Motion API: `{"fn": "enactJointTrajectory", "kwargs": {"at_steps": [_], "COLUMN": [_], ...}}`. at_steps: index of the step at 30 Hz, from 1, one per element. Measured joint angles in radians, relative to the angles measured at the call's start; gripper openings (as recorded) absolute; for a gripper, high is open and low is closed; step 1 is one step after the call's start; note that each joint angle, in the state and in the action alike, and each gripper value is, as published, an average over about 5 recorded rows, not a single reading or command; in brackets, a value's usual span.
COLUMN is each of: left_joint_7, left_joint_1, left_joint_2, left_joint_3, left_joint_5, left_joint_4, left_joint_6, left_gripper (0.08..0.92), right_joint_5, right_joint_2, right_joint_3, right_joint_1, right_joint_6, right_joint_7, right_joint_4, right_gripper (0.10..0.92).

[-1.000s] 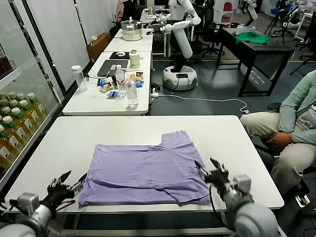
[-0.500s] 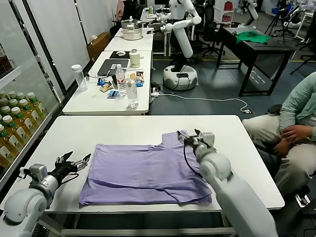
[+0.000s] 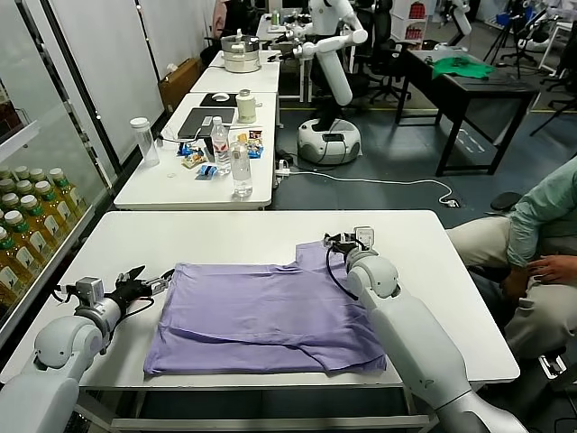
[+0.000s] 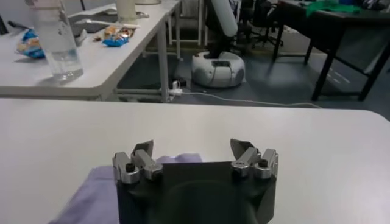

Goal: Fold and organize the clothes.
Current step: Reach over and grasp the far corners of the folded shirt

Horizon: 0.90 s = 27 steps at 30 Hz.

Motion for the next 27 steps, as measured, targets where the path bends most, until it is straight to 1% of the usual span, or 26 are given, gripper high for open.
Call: {"fn": "enactJointTrajectory", "kwargs": {"at_steps": [14, 27], "left_joint_7": [0.039, 0.048], "left_joint_1": [-0.094, -0.142], "left_joint_2": [-0.011, -0.027], "left_joint_3": [0.071, 0.119], "left_joint_5": [0.03, 0.072], "left_joint_4": [0.11, 0.17], "left_joint_6": [-0.018, -0.025], "left_gripper": [0.823, 0.823], "right_joint_5": [-0.008, -0.008], "right_joint_2": [0.027, 0.043], "right_joint_3": [0.009, 0.015], "right_joint_1": [0.017, 0.028], "right_joint_6": [0.008, 0.025], "right_joint_7": [-0.008, -0.02], "right_joint_4": [-0.076, -0.115], "right_gripper": [0.823, 0.823]}}
